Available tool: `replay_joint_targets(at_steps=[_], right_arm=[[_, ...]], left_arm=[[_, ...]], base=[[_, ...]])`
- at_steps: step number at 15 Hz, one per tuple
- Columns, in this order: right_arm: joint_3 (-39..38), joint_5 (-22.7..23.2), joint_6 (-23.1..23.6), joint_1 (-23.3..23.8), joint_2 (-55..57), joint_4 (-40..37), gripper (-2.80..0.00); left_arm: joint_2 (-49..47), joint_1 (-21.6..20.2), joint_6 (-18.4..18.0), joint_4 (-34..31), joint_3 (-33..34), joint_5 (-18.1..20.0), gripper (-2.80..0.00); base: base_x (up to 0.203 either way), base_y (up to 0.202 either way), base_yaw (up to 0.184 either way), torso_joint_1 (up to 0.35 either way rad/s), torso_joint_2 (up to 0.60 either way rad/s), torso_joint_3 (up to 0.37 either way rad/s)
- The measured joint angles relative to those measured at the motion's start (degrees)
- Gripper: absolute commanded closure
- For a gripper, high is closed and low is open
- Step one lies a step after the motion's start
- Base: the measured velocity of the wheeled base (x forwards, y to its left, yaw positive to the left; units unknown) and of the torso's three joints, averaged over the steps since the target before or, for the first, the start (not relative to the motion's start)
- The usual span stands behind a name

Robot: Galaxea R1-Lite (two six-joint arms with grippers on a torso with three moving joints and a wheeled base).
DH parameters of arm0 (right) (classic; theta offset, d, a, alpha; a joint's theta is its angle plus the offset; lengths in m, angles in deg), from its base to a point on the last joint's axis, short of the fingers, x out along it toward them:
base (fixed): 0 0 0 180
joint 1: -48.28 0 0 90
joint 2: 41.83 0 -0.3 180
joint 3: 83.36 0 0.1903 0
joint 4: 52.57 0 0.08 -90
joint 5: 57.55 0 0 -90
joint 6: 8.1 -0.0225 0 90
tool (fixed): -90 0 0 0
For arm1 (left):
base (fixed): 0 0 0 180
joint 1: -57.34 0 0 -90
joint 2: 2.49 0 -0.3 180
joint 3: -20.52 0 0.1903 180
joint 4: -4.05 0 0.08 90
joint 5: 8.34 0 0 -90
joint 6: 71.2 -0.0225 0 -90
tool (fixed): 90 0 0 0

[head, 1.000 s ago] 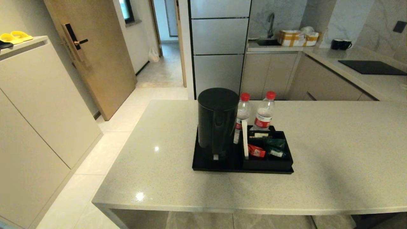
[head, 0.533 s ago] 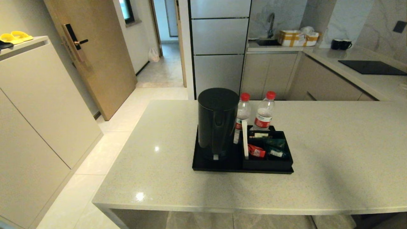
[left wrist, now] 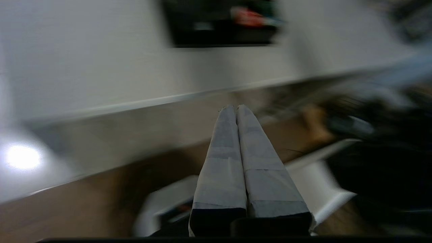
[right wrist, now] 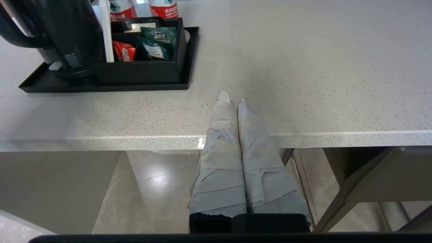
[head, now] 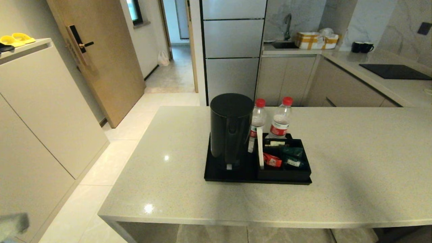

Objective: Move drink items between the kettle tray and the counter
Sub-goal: Pick up the kettle

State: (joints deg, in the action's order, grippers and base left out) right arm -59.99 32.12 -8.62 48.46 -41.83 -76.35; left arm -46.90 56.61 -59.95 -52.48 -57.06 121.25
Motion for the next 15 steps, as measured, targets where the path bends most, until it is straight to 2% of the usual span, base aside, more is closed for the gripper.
replay_joint_targets(at_steps=[3, 5, 7, 9, 13, 15], right_arm=[[0.00, -0.02, 0.00, 0.00, 0.00, 0.00, 0.00], [0.00, -0.01, 0.00, 0.00, 0.00, -0.02, 0.00], [0.00, 0.02, 0.01, 0.00, 0.00, -0.02, 0.00], [0.00, 0.01, 0.00, 0.00, 0.00, -0.02, 0.00], [0.00, 0.01, 0.00, 0.00, 0.00, -0.02, 0.00], [0.00, 0.01, -0.01, 0.00, 0.00, -0.02, 0.00]], left_arm=[[-12.65, 0.11, 0.49, 15.17, 2.49, 16.11, 0.00], [-20.74, 0.11, -0.17, 27.66, 6.20, 24.10, 0.00], [-28.19, -0.06, -2.20, 40.44, 10.14, 27.45, 0.00], [-34.77, -0.39, -6.78, 49.51, 13.48, 29.34, 0.00], [-45.12, -0.32, -16.62, 53.96, 17.07, 34.06, 0.00], [-48.27, -0.28, -17.36, 54.27, 16.85, 34.23, 0.00]], base=[[0.000, 0.000, 0.000, 0.000, 0.00, 0.000], [0.000, 0.000, 0.000, 0.000, 0.00, 0.000], [0.000, 0.000, 0.000, 0.000, 0.00, 0.000], [0.000, 0.000, 0.000, 0.000, 0.00, 0.000], [0.000, 0.000, 0.000, 0.000, 0.00, 0.000], [0.000, 0.000, 0.000, 0.000, 0.00, 0.000]])
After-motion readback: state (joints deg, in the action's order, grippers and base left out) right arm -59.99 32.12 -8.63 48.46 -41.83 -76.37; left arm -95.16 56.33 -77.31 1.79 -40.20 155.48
